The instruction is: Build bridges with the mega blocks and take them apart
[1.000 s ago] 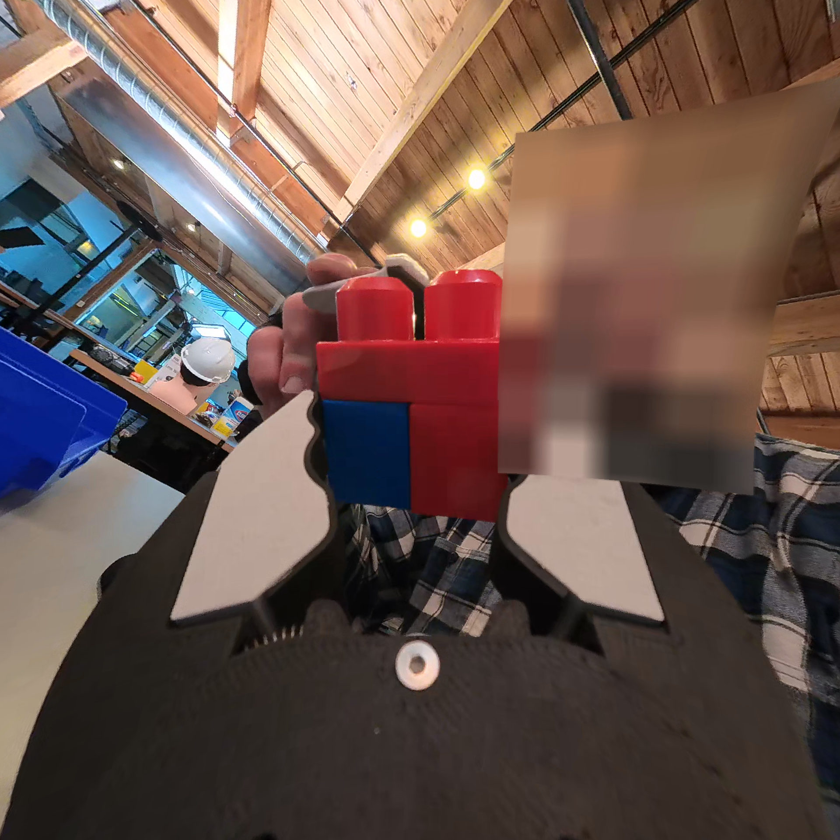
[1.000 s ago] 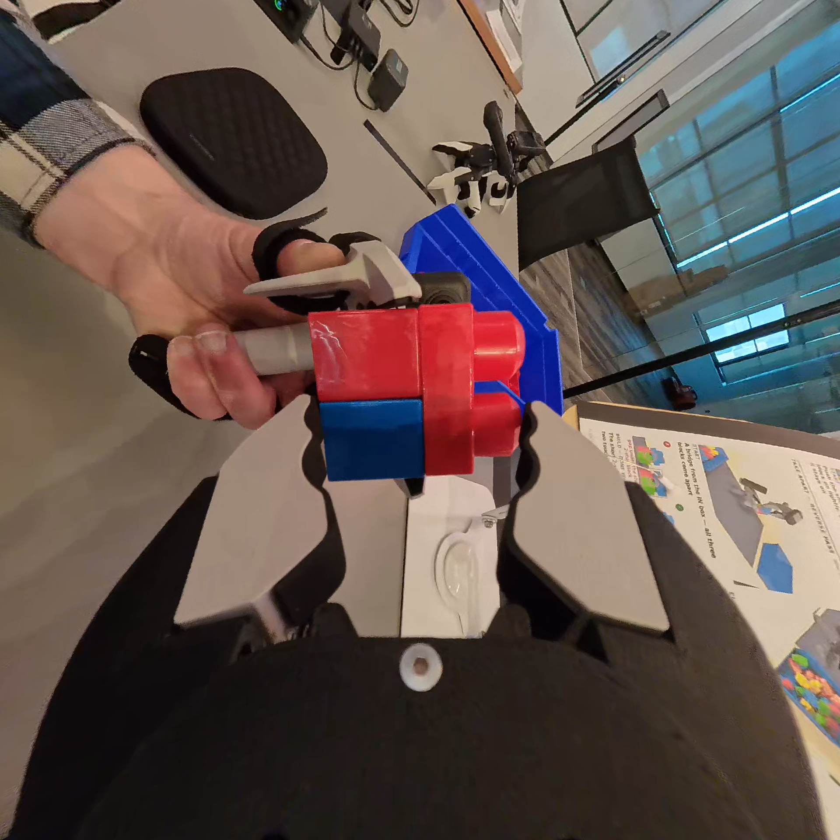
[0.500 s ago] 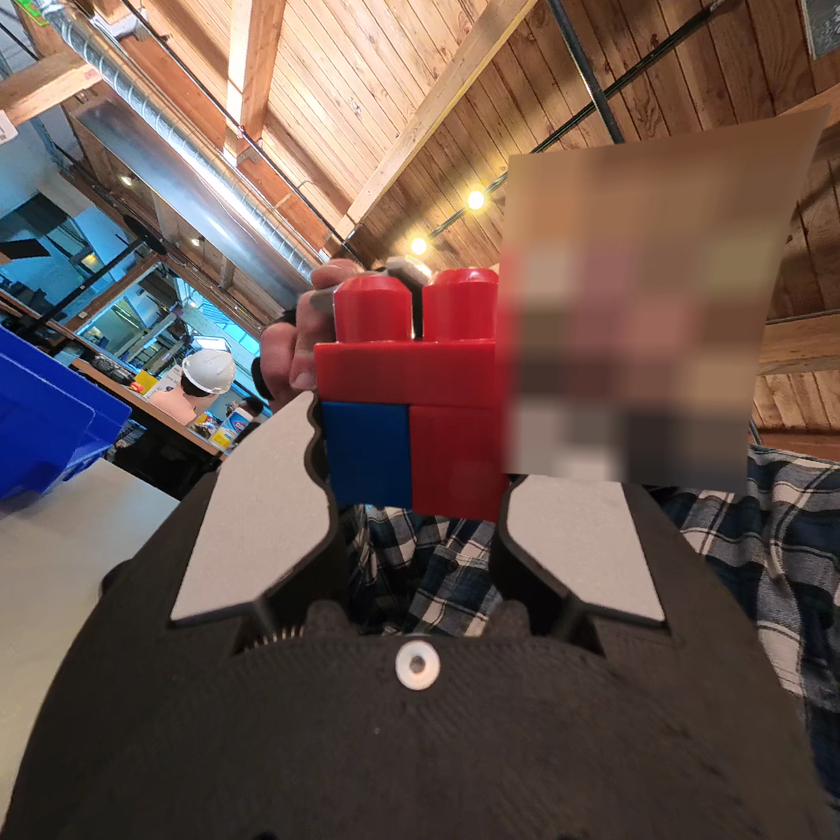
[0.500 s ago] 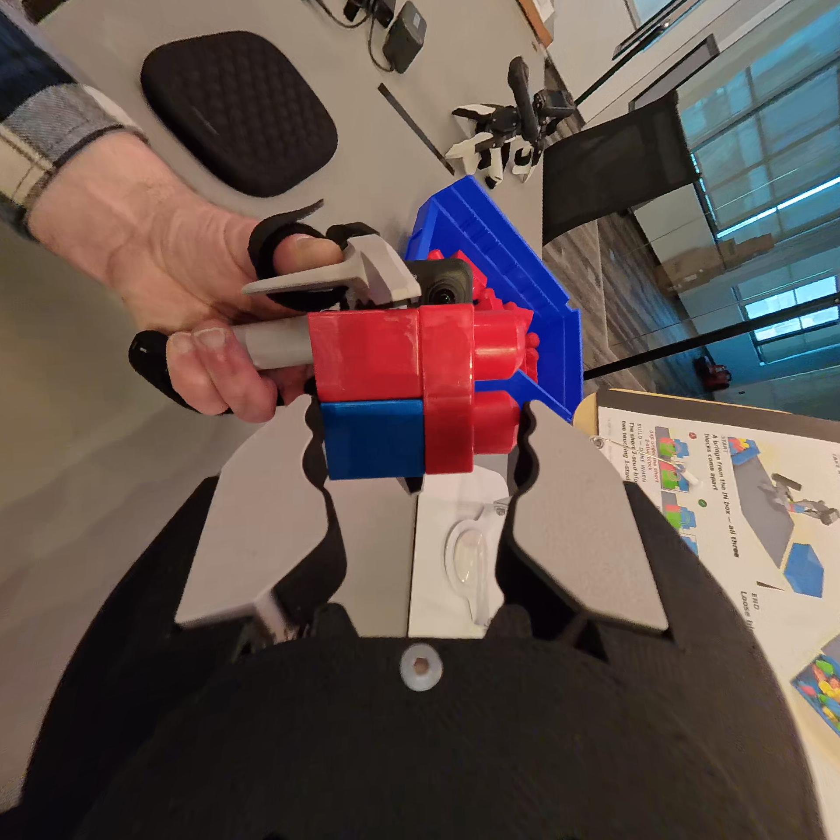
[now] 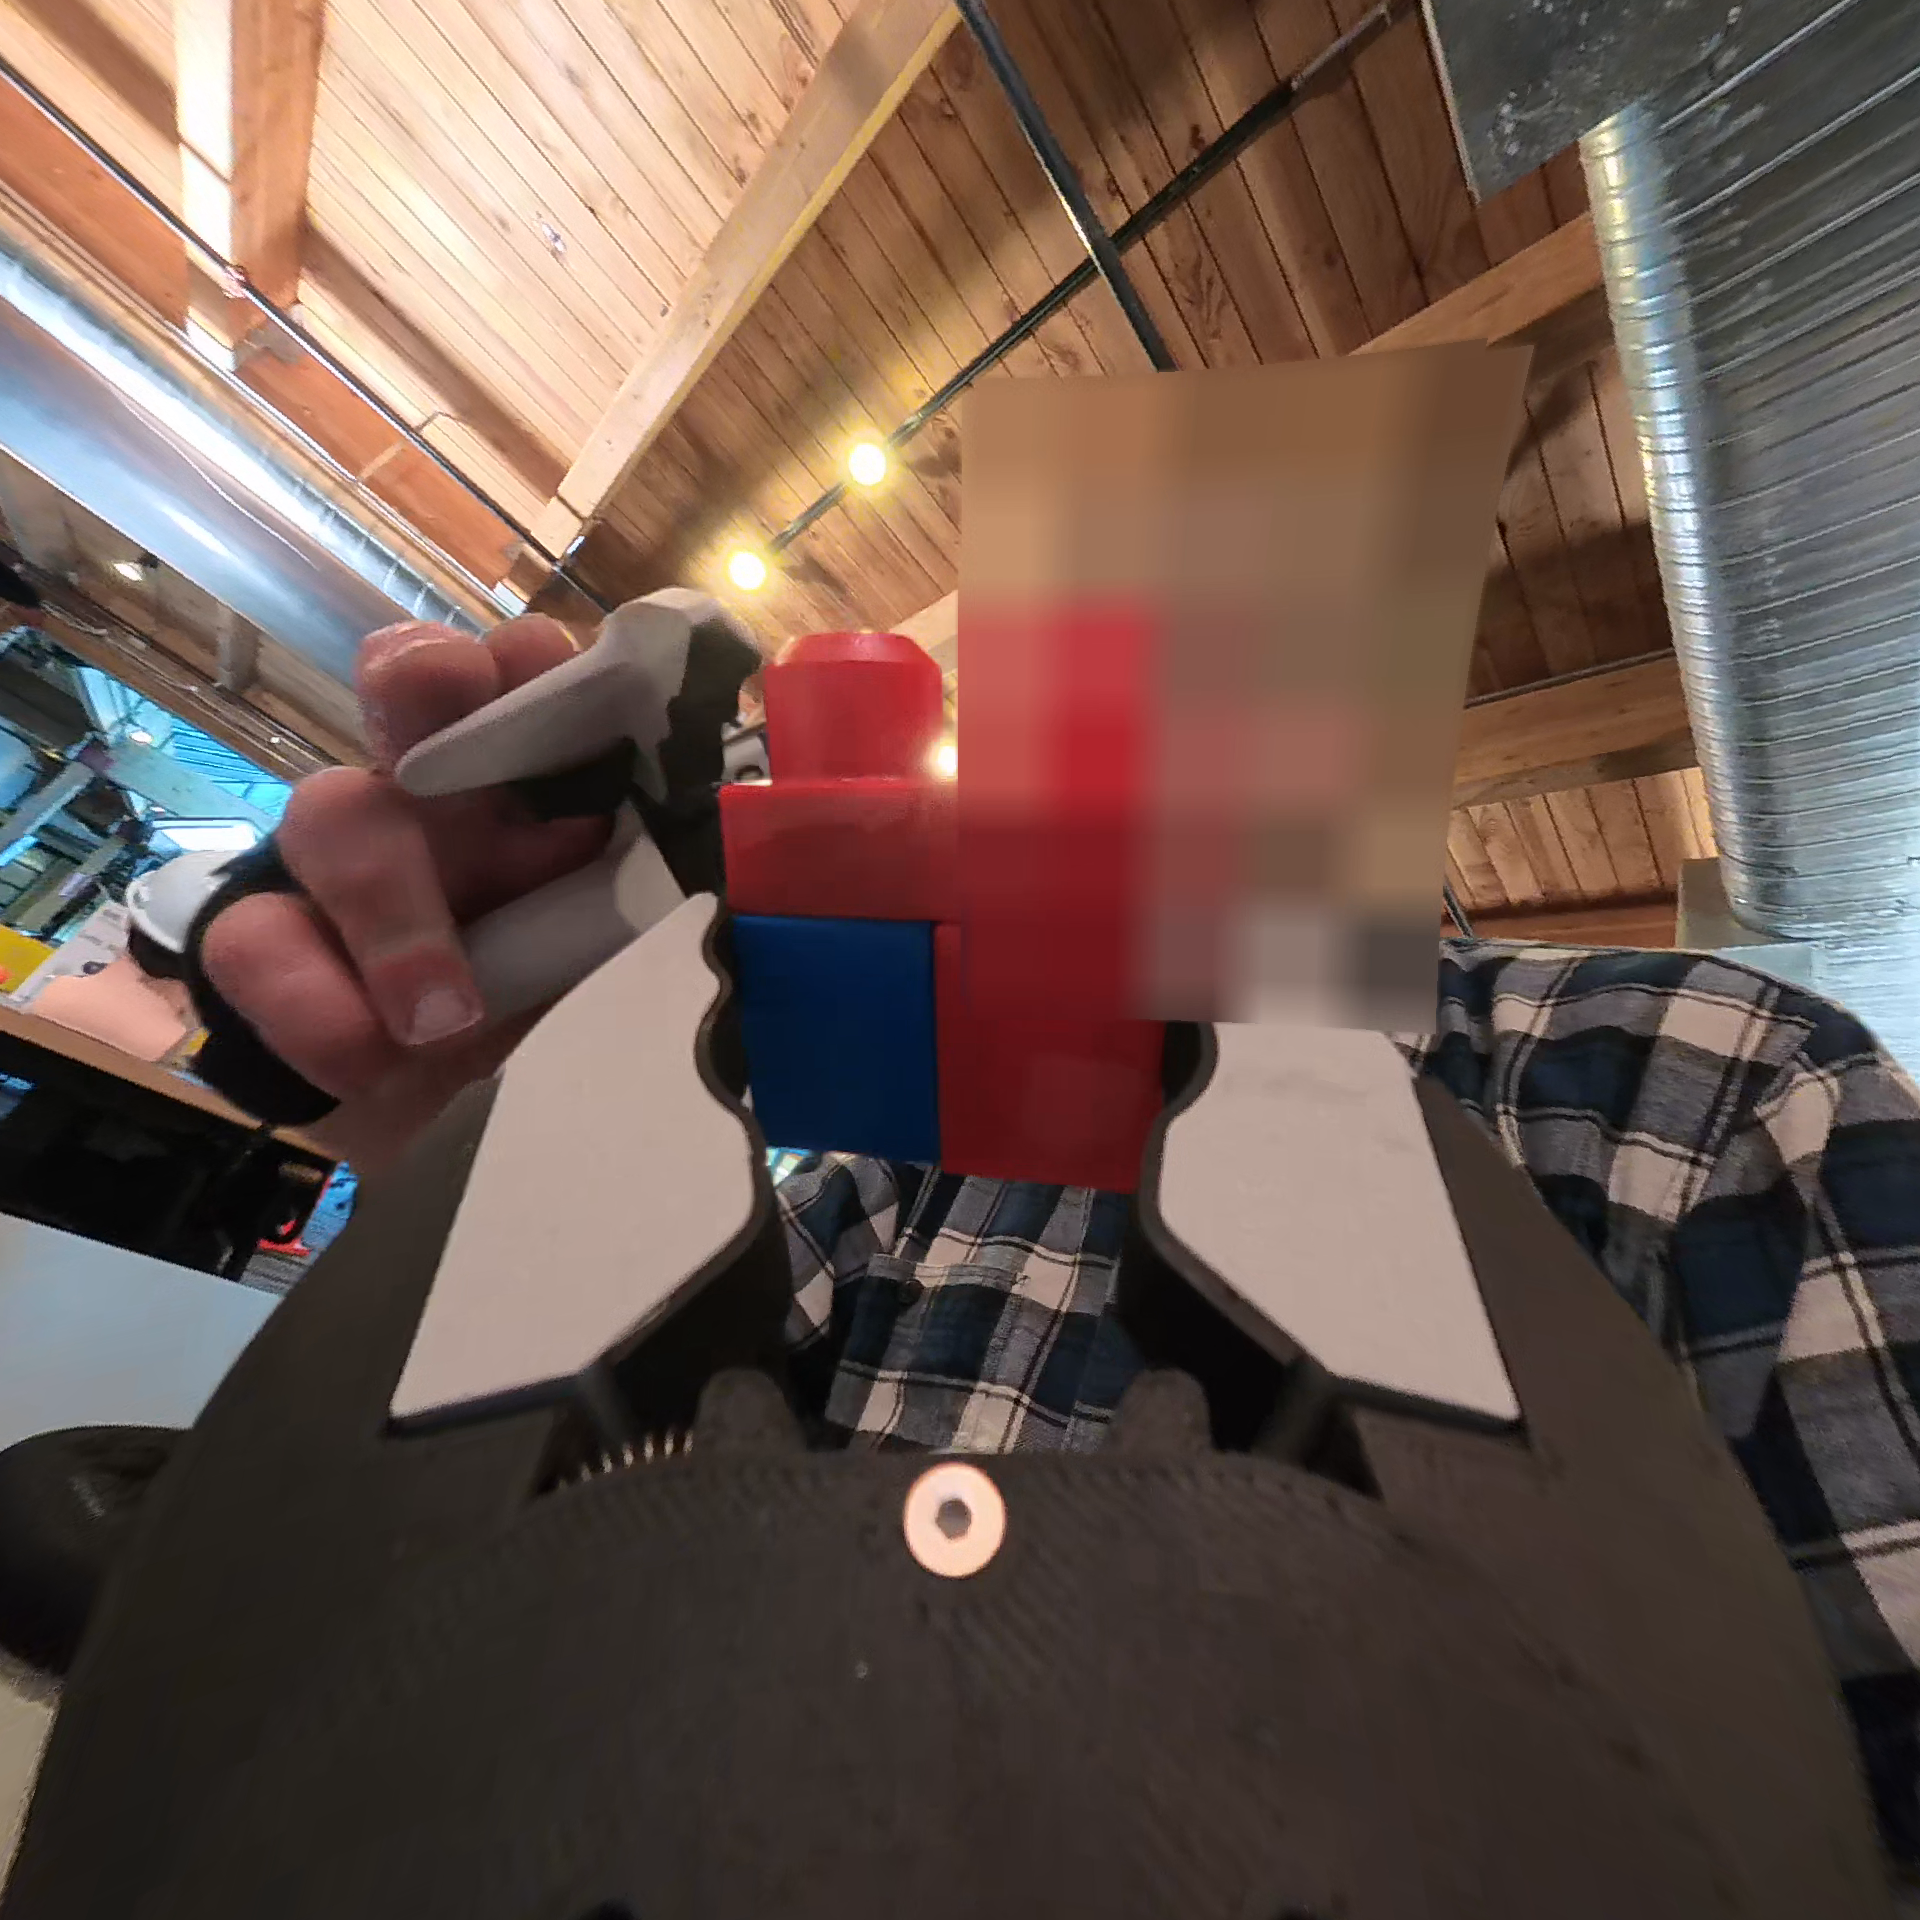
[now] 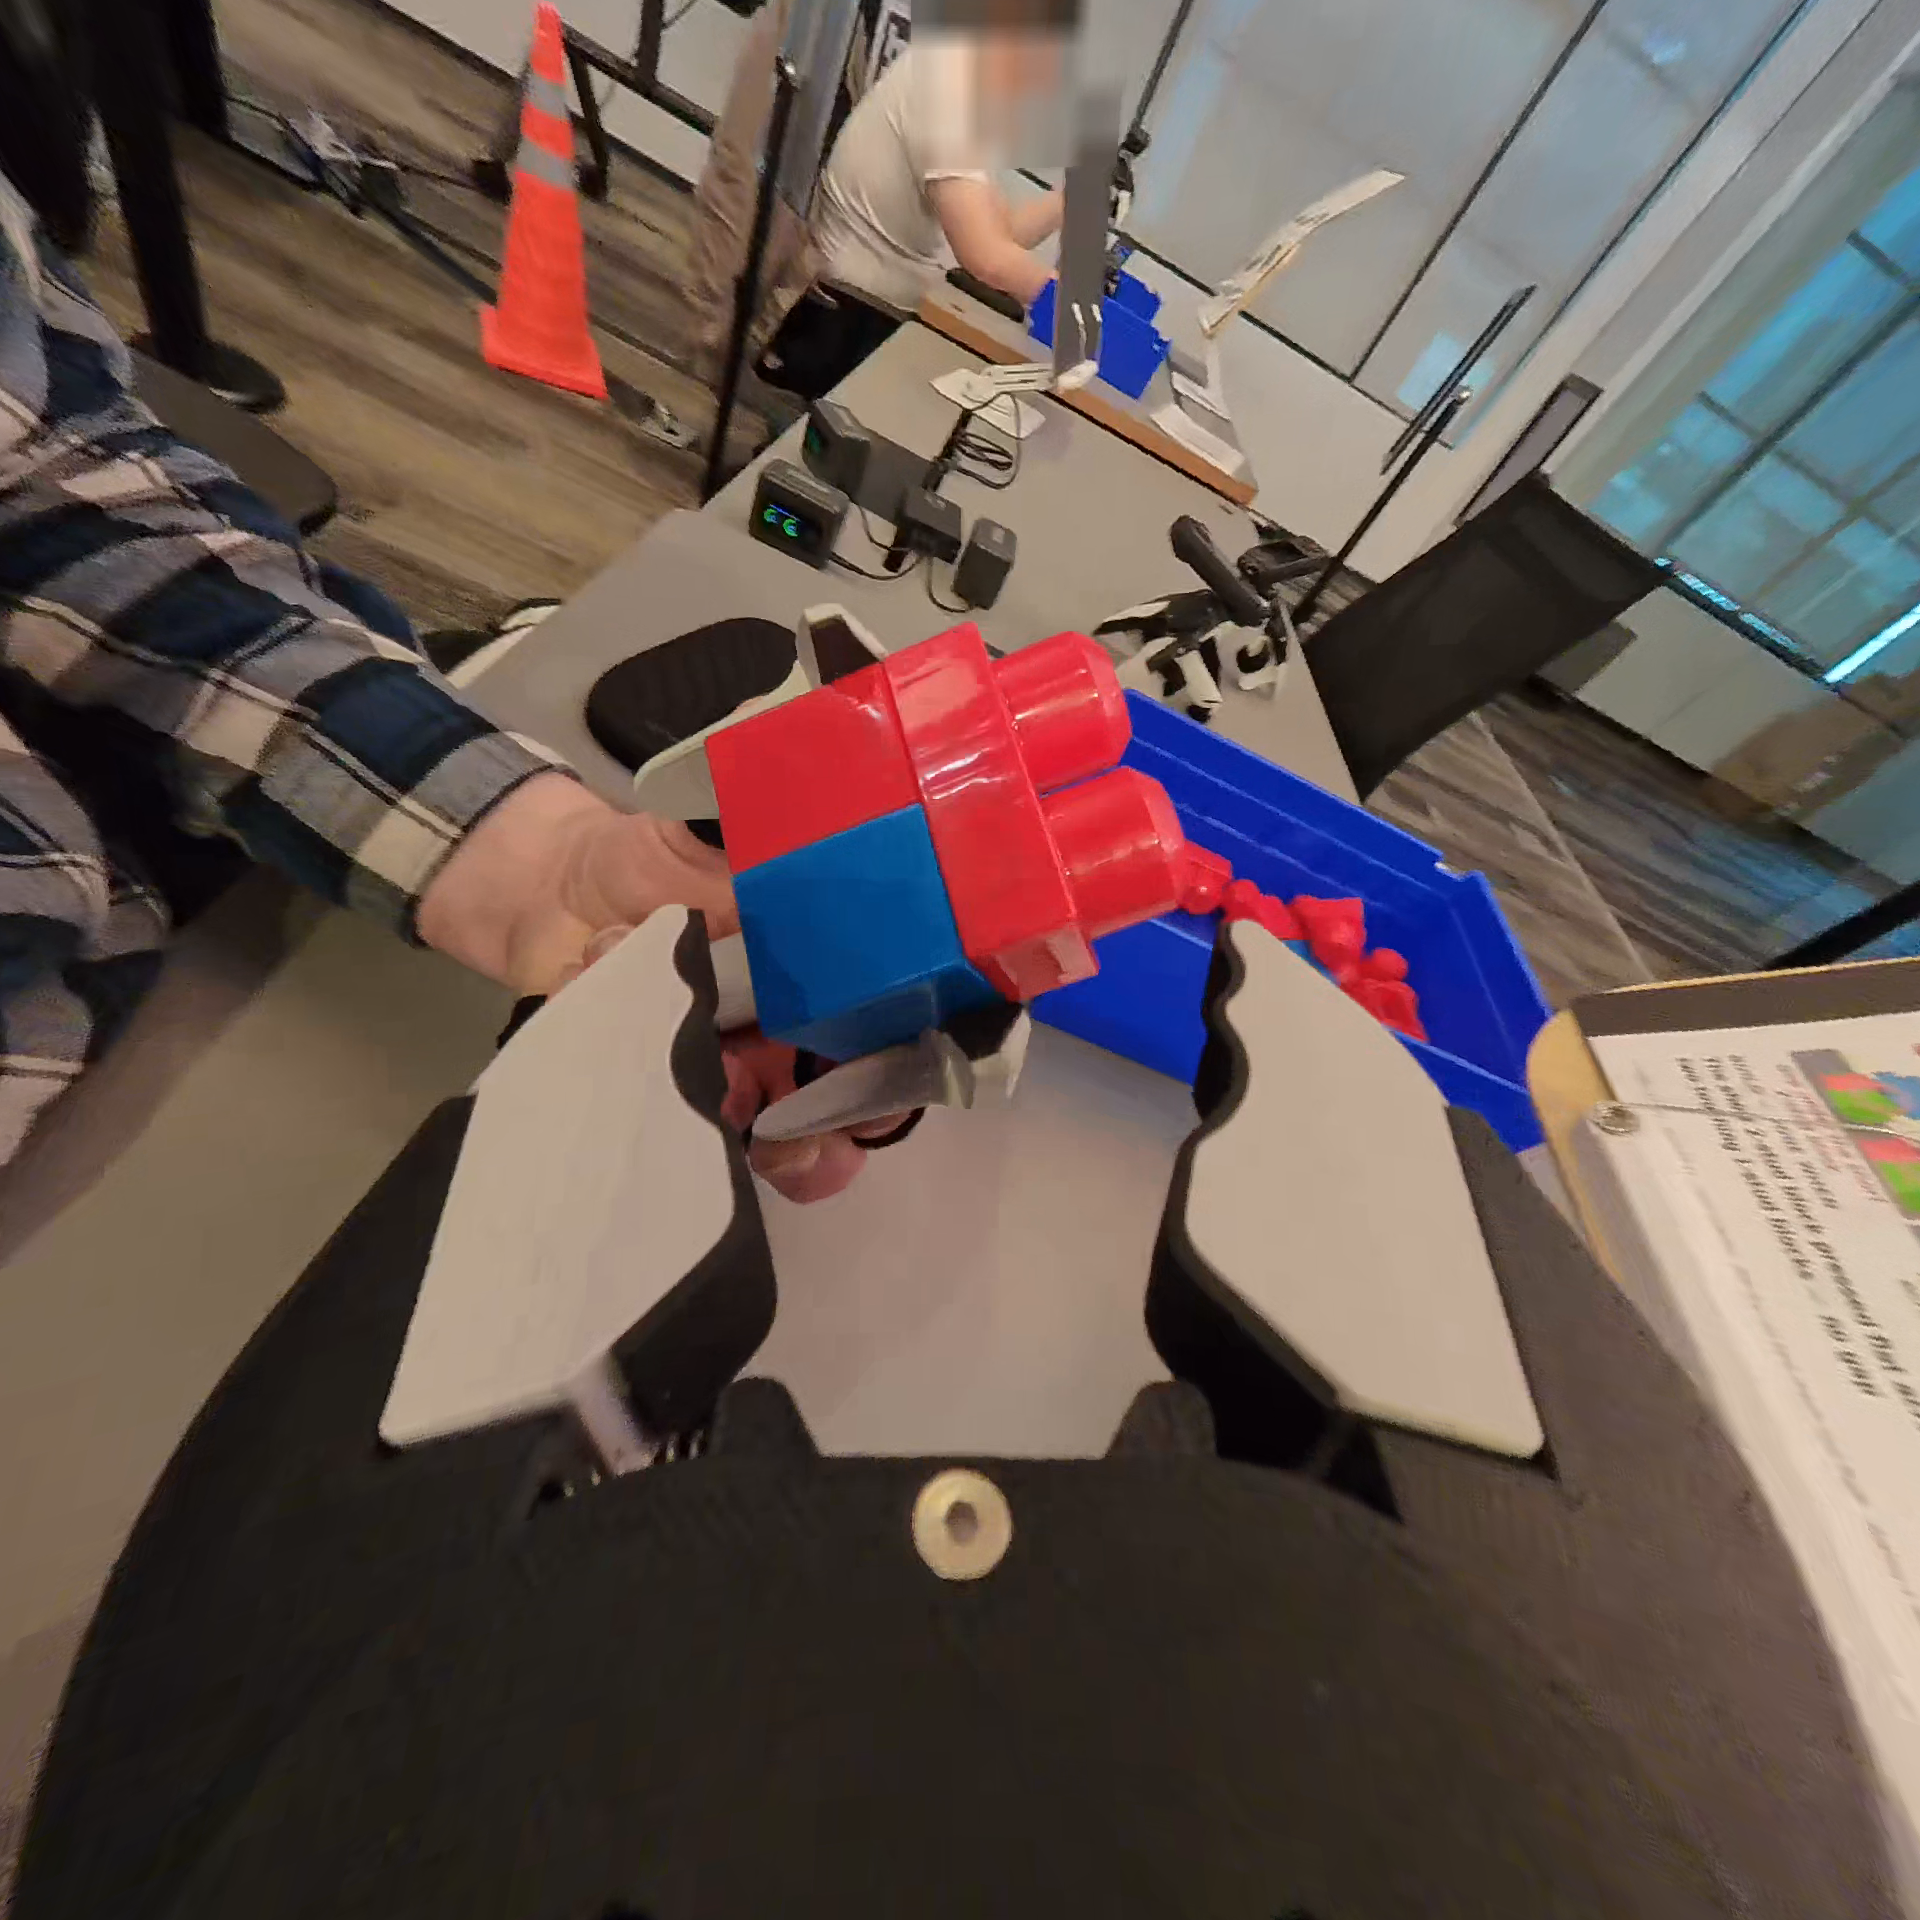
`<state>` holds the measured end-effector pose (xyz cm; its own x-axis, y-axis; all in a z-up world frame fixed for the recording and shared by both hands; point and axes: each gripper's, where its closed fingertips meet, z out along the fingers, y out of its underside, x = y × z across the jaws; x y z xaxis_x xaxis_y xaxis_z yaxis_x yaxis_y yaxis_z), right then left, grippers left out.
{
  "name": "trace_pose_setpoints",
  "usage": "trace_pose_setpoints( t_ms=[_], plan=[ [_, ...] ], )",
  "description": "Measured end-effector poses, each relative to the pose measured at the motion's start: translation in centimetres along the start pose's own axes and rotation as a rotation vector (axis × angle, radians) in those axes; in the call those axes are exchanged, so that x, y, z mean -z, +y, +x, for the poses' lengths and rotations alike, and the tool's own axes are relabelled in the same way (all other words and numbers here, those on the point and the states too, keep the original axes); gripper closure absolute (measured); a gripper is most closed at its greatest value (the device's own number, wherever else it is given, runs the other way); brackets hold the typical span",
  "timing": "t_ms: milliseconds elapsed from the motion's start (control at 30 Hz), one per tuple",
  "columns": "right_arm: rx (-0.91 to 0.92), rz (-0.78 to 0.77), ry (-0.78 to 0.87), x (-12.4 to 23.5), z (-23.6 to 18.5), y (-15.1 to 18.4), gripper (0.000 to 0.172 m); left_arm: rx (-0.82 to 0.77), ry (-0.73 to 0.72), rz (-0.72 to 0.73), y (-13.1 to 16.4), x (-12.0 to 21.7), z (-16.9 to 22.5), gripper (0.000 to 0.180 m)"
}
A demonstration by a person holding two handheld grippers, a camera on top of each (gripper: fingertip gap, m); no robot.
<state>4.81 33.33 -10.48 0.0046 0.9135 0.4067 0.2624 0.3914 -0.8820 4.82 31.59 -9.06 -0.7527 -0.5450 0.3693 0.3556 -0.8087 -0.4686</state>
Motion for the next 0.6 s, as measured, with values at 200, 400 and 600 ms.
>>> trace_pose_setpoints(
  t_ms=[200,400,600],
  plan=[
    [-0.221,0.132,-0.222,0.4,-1.3,-1.0,0.106,0.013,0.055,-0.096,1.6,-0.6,0.5,0.103],
    [-0.403,0.182,-0.501,0.7,-3.5,-1.5,0.13,0.028,0.042,-0.266,4.2,-1.3,0.3,0.103],
    [-0.495,0.234,-0.541,0.8,-3.2,-1.9,0.133,-0.004,-0.016,-0.31,4.1,-1.0,-0.1,0.103]
  ],
)
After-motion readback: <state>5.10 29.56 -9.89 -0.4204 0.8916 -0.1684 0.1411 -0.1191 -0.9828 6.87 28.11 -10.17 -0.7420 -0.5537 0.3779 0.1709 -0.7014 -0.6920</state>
